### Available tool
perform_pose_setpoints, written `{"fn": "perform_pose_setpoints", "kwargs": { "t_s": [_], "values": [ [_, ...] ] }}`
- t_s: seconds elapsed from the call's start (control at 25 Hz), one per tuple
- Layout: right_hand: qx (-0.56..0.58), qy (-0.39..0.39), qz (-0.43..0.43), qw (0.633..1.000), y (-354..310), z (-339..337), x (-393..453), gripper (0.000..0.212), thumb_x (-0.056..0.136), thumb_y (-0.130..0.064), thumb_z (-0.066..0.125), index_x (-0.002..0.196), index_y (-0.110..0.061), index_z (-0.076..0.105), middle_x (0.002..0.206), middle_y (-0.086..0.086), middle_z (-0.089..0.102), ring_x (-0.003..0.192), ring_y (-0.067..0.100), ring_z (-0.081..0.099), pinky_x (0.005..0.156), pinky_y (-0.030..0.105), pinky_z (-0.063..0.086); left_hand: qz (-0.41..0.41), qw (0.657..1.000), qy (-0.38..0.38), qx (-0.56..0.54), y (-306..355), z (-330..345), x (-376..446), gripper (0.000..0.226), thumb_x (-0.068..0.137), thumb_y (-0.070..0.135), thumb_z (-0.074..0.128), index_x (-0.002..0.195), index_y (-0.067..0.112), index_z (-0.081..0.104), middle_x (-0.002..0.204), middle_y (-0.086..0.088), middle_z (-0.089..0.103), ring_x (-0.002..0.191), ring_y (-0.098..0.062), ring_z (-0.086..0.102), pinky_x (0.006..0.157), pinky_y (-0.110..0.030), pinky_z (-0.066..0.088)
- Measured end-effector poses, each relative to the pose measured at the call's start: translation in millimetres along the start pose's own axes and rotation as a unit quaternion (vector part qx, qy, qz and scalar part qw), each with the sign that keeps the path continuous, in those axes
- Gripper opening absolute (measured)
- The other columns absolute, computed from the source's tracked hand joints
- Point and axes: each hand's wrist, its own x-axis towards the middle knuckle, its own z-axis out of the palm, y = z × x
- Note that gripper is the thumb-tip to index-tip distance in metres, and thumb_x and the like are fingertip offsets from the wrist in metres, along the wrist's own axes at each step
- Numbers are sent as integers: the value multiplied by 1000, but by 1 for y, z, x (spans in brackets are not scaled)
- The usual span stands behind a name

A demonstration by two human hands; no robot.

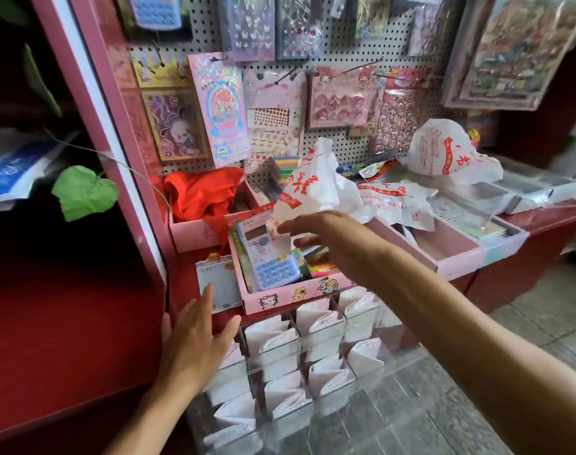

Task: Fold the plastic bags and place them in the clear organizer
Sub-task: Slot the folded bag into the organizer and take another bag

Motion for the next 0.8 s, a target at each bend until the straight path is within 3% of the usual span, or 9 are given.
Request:
{"fn": "perform_pose_setpoints", "kwargs": {
  "t_s": [0.12, 0.2, 0.28, 0.4, 0.44, 0.48, 0.56, 0.68, 0.8],
  "values": [
    [-74, -67, -13, 995, -14, 43, -42, 23, 90, -29, 65, 108, -21, 75, 111, -12, 72, 110, 8, 61, 91, 34, 50, -7, 973, 70, -220, 3, -12, -14, 97, 75, 50, 73, 154, 31, 19, 138, 5, 55, 129, -16, 46, 112, -37, 30],
    [-87, -115, -22, 989, -23, 69, -66, 22, 90, -28, 64, 108, -21, 76, 110, -14, 72, 111, 4, 60, 93, 32, 50, 0, 942, 88, -325, -3, -23, -25, 117, 57, 43, 85, 153, 41, 18, 139, 9, 49, 121, -3, 50, 98, -21, 38],
    [-100, -164, -40, 981, -33, 94, -83, 22, 92, -26, 62, 109, -22, 76, 111, -17, 72, 110, 0, 60, 95, 32, 49, 10, 931, 100, -351, -15, -43, -35, 130, 44, 42, 95, 150, 48, 19, 147, 12, 41, 121, 4, 49, 93, -19, 41],
    [-113, -202, -71, 970, -45, 129, -95, 22, 93, -23, 62, 111, -23, 75, 112, -14, 72, 109, 1, 61, 99, 35, 47, 17, 905, 84, -416, -43, -82, -47, 95, 52, 69, 83, 137, 51, 46, 143, 6, 49, 125, -13, 54, 101, -39, 47],
    [-111, -211, -79, 968, -47, 142, -97, 23, 93, -22, 63, 112, -21, 74, 113, -10, 72, 109, 3, 62, 98, 34, 47, 22, 913, 60, -402, -61, -97, -55, 84, 56, 63, 84, 131, 56, 48, 142, 5, 51, 128, -18, 53, 103, -44, 46],
    [-100, -220, -83, 967, -49, 157, -98, 24, 92, -22, 64, 113, -20, 74, 113, -6, 72, 107, 4, 64, 94, 30, 48, 38, 936, 30, -348, -79, -107, -61, 86, 59, 51, 86, 133, 58, 44, 143, 4, 50, 131, -20, 51, 104, -46, 45],
    [-87, -233, -94, 964, -51, 188, -98, 27, 90, -23, 68, 116, -21, 72, 112, -4, 73, 101, 1, 64, 85, 18, 48, 32, 955, -17, -294, -109, -132, -78, 100, 59, 45, 88, 145, 42, 37, 143, 1, 50, 132, -22, 50, 104, -48, 47],
    [-114, -209, -127, 963, -48, 234, -94, 39, 90, -20, 69, 128, -27, 63, 116, -9, 65, 102, -3, 59, 78, 2, 44, 98, 894, -96, -426, -118, -183, -104, 71, 72, 15, 78, 137, 18, 49, 126, -7, 63, 118, -21, 60, 96, -37, 51],
    [-99, -224, -143, 959, -46, 273, -93, 40, 92, -13, 65, 128, -29, 60, 110, -7, 63, 92, -5, 59, 77, 1, 44, 75, 844, -86, -524, -129, -215, -124, 86, 67, 13, 77, 143, 35, 44, 141, 1, 57, 130, -14, 53, 103, -39, 43]
  ]
}}
